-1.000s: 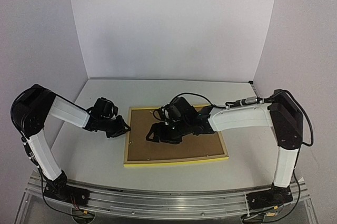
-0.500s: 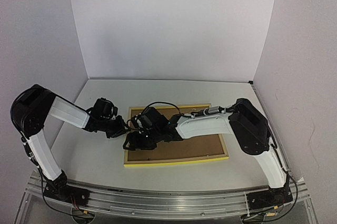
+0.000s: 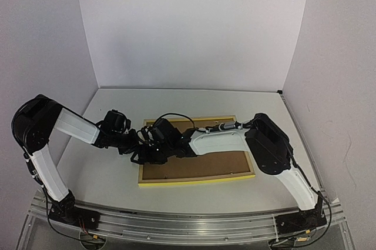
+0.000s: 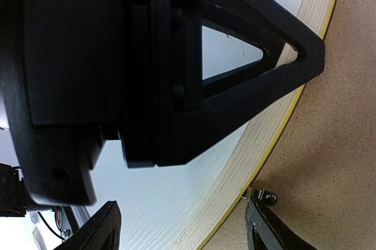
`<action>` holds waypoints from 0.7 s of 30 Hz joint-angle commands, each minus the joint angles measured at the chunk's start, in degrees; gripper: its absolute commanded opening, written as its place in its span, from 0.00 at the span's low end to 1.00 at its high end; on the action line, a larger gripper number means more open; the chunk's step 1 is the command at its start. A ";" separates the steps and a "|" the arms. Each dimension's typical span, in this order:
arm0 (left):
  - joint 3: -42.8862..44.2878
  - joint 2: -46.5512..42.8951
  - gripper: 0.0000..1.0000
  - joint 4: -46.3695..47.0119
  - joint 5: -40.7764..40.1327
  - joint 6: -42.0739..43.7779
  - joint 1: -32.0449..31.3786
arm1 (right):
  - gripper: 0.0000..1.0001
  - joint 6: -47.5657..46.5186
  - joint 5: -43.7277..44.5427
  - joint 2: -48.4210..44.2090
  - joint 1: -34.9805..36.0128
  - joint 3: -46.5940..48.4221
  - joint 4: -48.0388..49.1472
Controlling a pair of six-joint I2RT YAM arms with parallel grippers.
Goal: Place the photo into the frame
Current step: Install the photo frame at the center of the board.
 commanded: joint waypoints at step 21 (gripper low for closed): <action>-1.65 1.00 0.00 -3.27 1.68 -6.29 -0.21 | 0.72 -1.58 8.39 -21.60 -0.75 -15.91 -2.69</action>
